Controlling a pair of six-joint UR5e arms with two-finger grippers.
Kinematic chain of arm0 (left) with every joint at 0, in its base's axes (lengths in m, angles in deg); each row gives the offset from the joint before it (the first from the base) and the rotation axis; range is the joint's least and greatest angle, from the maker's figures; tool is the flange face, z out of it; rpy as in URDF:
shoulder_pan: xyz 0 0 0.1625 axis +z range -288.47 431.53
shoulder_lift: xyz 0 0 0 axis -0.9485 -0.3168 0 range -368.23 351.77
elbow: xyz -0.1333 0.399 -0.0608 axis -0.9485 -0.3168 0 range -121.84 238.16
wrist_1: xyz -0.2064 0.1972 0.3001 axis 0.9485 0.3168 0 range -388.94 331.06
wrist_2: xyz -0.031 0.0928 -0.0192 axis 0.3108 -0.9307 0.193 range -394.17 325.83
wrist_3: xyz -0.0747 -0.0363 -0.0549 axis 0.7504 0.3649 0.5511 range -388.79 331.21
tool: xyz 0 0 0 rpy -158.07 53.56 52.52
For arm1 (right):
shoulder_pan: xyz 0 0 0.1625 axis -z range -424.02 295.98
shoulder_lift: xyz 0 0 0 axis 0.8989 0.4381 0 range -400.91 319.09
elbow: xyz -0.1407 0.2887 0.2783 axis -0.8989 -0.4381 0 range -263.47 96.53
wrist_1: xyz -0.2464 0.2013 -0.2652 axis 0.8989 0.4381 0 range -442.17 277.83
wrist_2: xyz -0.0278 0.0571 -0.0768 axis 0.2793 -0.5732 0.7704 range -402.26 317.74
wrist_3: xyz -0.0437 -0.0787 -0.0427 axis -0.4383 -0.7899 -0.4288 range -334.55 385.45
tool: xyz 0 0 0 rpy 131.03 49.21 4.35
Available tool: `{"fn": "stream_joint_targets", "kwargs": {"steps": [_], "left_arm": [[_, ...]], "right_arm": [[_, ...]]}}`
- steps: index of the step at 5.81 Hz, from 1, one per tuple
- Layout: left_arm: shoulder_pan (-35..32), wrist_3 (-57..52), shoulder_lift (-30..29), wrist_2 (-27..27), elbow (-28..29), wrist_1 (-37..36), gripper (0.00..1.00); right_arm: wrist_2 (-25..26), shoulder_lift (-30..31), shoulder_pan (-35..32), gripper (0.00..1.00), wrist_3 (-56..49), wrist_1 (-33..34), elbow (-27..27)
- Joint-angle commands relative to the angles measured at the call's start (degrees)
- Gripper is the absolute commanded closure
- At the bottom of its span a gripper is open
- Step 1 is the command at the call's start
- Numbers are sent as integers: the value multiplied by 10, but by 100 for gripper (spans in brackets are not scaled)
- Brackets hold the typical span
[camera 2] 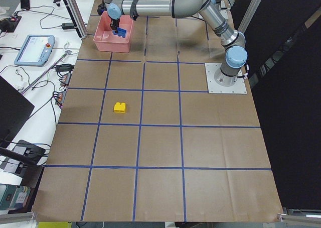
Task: Put all blocks into box
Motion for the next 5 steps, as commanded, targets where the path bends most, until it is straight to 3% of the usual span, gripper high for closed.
{"fn": "stream_joint_targets", "kwargs": {"steps": [1, 3, 5], "left_arm": [[7, -2, 17, 0, -11, -13, 0], [91, -23, 76, 1, -26, 18, 0], [204, -190, 143, 0, -105, 19, 0]], "right_arm": [[-11, 9, -4, 62, 6, 0, -23], [-40, 16, -22, 62, 61, -29, -113], [-47, 16, -123, 61, 228, -94, -210]]}}
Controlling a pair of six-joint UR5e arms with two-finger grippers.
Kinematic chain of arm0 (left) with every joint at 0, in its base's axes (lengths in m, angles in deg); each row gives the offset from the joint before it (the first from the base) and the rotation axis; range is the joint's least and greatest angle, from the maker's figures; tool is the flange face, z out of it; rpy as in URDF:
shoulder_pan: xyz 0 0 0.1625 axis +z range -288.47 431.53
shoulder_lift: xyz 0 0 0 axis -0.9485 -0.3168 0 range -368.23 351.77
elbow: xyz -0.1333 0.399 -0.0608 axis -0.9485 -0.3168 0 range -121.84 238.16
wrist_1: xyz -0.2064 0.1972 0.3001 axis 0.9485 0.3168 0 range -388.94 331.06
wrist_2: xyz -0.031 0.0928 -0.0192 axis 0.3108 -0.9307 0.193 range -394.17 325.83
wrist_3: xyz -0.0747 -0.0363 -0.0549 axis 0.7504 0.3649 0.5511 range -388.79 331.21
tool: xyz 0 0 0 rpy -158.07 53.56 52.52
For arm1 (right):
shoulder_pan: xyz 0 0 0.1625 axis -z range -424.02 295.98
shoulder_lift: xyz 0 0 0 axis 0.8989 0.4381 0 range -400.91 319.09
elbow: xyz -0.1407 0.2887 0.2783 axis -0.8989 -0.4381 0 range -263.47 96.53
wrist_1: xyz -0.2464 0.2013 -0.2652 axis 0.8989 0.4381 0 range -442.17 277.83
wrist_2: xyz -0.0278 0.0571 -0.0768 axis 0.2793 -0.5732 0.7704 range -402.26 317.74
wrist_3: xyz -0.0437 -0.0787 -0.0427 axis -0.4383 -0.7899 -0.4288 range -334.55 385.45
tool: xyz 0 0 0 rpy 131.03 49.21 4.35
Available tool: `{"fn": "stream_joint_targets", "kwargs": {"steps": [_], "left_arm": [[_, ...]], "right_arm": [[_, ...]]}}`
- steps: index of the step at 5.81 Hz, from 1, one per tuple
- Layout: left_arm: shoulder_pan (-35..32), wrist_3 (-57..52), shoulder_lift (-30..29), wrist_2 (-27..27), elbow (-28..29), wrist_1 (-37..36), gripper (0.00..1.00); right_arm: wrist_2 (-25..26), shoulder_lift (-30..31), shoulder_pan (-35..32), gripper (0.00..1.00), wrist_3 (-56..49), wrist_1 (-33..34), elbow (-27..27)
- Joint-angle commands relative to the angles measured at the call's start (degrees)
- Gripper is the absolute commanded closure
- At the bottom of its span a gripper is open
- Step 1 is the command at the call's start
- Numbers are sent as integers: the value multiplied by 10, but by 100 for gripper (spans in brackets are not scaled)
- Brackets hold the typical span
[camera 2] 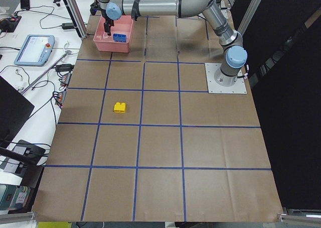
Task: Put all blocks into box
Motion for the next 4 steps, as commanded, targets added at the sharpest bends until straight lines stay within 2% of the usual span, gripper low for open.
{"fn": "stream_joint_targets", "kwargs": {"steps": [1, 2, 3, 4], "left_arm": [[119, -121, 60, 1, -93, -4, 0], [170, -180, 75, 0, -129, -8, 0], [214, -250, 65, 0, -154, -15, 0], [241, -272, 56, -5, -194, -88, 0]], "right_arm": [[-22, -4, -104, 61, 181, -84, -99], [-39, -15, -161, 61, 286, -101, -133], [-43, -37, -233, 61, 411, -100, -164], [-50, -75, -297, 60, 520, -98, -213]]}}
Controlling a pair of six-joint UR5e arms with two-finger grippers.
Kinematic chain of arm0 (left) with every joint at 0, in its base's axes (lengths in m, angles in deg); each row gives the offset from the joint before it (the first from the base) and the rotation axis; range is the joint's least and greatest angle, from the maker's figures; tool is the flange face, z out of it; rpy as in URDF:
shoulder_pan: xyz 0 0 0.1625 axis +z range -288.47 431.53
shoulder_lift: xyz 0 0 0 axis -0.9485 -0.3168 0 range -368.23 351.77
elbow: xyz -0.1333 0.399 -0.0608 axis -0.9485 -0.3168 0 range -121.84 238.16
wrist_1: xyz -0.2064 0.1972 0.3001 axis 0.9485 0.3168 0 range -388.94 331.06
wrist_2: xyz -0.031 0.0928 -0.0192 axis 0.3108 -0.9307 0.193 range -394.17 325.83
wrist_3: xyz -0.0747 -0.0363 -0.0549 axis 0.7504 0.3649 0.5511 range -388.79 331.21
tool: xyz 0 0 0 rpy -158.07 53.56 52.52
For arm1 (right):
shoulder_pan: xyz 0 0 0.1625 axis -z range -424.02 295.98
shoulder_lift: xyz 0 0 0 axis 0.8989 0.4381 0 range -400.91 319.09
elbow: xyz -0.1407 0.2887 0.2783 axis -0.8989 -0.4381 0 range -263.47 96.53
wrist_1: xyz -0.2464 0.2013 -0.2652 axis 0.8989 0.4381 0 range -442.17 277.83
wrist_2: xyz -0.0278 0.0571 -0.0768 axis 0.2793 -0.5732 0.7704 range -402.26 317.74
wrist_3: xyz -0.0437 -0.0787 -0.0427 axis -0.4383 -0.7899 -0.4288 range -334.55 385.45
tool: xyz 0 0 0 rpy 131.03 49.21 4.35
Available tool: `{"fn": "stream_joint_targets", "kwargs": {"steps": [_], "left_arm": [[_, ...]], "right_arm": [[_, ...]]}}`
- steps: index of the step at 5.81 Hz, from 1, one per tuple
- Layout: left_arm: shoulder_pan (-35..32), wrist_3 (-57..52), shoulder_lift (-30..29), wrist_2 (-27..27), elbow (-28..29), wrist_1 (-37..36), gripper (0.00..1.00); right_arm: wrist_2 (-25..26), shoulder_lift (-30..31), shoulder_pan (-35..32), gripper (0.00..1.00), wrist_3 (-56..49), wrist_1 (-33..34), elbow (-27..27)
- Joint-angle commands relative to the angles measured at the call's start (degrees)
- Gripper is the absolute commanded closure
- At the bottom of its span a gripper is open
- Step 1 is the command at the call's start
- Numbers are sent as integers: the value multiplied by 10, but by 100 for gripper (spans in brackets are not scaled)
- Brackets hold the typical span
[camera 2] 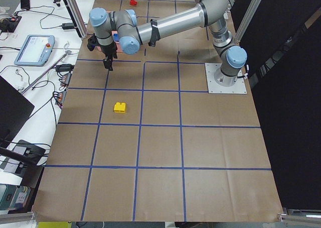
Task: Put all blocks into box
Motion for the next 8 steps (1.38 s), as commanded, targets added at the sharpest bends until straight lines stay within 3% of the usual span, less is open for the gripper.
{"fn": "stream_joint_targets", "kwargs": {"steps": [1, 2, 3, 4, 5, 6, 7, 8], "left_arm": [[53, -52, -35, -35, -90, -171, 0], [66, -88, -69, -35, -91, -238, 0], [67, -89, -86, -37, -85, -243, 0], [67, -88, -94, -38, -86, -254, 0], [67, -90, -93, -39, -88, -249, 21], [67, -91, -94, -40, -94, -246, 58], [67, -91, -90, -40, -90, -241, 84], [58, -91, -79, -39, -86, -215, 92]], "right_arm": [[-29, -80, -101, 60, 178, 0, -94], [-45, -118, -116, 59, 203, 6, -106], [-46, -127, -116, 34, 203, 7, -104], [-46, -128, -116, 1, 202, 6, -103], [-42, -123, -115, 0, 201, -1, -103], [-39, -116, -113, 0, 202, -7, -108], [-39, -83, -100, 0, 201, -56, -113], [-37, -38, -67, 0, 194, -133, -111]]}}
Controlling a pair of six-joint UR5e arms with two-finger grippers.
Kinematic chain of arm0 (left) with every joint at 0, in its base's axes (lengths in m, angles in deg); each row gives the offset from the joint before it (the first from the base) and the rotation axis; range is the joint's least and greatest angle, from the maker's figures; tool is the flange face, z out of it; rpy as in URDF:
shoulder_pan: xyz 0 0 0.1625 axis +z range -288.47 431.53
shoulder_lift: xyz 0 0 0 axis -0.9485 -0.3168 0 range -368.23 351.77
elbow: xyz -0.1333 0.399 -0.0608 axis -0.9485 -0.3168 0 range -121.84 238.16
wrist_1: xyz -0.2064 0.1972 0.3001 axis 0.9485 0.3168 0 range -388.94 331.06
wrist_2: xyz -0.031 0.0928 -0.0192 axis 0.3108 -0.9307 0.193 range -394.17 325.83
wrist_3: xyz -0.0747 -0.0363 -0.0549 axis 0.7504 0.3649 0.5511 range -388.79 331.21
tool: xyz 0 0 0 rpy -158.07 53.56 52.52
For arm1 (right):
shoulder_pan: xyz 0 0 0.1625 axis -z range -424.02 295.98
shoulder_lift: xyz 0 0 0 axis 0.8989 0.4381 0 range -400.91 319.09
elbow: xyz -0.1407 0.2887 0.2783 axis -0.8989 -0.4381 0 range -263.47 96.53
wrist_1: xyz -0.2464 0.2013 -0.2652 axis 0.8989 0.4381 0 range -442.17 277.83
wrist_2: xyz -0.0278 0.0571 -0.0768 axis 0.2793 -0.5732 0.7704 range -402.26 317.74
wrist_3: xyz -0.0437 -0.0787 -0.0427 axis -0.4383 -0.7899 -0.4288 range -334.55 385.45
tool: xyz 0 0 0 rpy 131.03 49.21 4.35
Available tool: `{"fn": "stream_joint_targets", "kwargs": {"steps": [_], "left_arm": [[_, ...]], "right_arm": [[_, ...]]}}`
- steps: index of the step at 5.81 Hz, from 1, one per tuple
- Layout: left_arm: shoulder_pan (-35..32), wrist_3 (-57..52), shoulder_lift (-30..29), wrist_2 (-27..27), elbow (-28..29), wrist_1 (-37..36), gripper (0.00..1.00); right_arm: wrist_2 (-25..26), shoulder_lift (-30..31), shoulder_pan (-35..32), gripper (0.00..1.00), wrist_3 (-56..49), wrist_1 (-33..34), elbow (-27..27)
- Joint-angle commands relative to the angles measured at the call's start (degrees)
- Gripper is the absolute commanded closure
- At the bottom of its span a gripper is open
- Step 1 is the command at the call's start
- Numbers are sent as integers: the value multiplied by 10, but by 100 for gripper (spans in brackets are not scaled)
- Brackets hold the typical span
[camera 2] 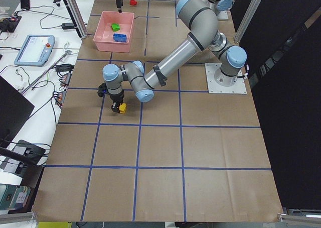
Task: Put all blocks into box
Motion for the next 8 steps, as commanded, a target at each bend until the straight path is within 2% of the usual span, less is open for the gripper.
{"fn": "stream_joint_targets", "kwargs": {"steps": [1, 3, 4, 5, 6, 8], "left_arm": [[-23, 3, 34, 3, 10, 43, 92], [-130, 86, 80, -3, 20, 70, 92], [-173, 164, 83, -3, 41, 101, 92], [-219, 258, 74, 4, 87, 132, 92], [-270, 326, 48, 27, 159, 175, 92], [-376, 388, -42, 31, 266, 177, 92]], "right_arm": [[0, 54, 87, 0, -18, -106, -1], [4, 37, 168, 0, -170, -98, 9], [15, 11, 204, 0, -178, -95, 18], [25, -2, 231, 0, -172, -81, 40], [45, -12, 235, 1, -135, -19, 88], [48, -17, 234, 1, -90, 125, 199]]}}
